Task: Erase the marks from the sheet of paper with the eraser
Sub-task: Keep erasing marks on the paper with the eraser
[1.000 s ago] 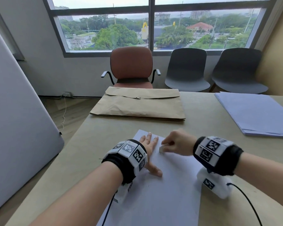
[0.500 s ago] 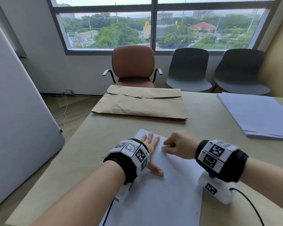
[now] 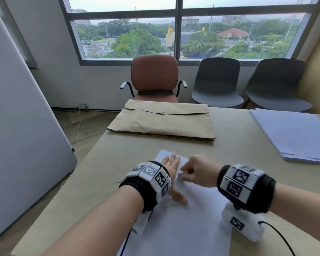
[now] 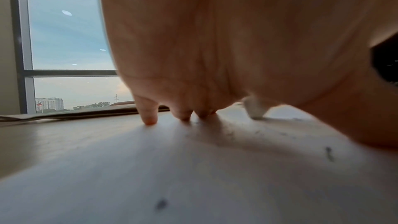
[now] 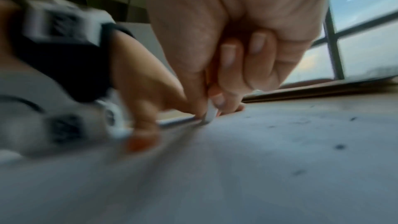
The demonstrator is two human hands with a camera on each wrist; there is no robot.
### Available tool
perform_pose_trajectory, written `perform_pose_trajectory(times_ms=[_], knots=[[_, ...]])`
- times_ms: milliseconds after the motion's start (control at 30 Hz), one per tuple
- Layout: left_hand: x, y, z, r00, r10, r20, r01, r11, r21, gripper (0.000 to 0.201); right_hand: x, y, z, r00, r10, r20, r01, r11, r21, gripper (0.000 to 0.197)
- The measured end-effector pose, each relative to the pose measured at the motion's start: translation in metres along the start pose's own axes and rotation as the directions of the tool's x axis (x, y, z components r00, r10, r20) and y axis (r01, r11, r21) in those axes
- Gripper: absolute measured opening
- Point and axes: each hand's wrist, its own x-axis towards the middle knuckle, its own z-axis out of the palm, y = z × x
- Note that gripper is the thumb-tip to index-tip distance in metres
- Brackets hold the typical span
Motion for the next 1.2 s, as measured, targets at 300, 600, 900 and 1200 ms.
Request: perform_pose_trajectory(times_ms=[300,600,900,1200], knots=[[-0.005,0.002,-0.003,1.000,-0.008,0.005,0.008,1.000,-0.011,0.128,0.016,-0.001,-0.006,0.992,0.076,-0.097,-0.075,0.997,0.014,0.025],[-0.008,-0.005,-0.018,0.998,0.020,0.063,-0.019,1.000,-0.015,0.117,-0.027,-0.004,0.005,0.993,-0.093,0.079,0.085,0.992,0.098,0.029],[-0.022,-0.020,-0.019,0.988,0.060,0.144,-0.064,0.998,0.024,0.122,-0.001,0.004,-0.011,0.994,0.091,-0.068,-0.071,0.965,0.251,0.028],[-0.018,-0.022,-0.012,0.990,0.064,0.122,-0.074,0.994,0.074,0.130,-0.021,-0.034,0.020,0.994,-0.083,0.066,0.085,0.996,-0.020,0.027]])
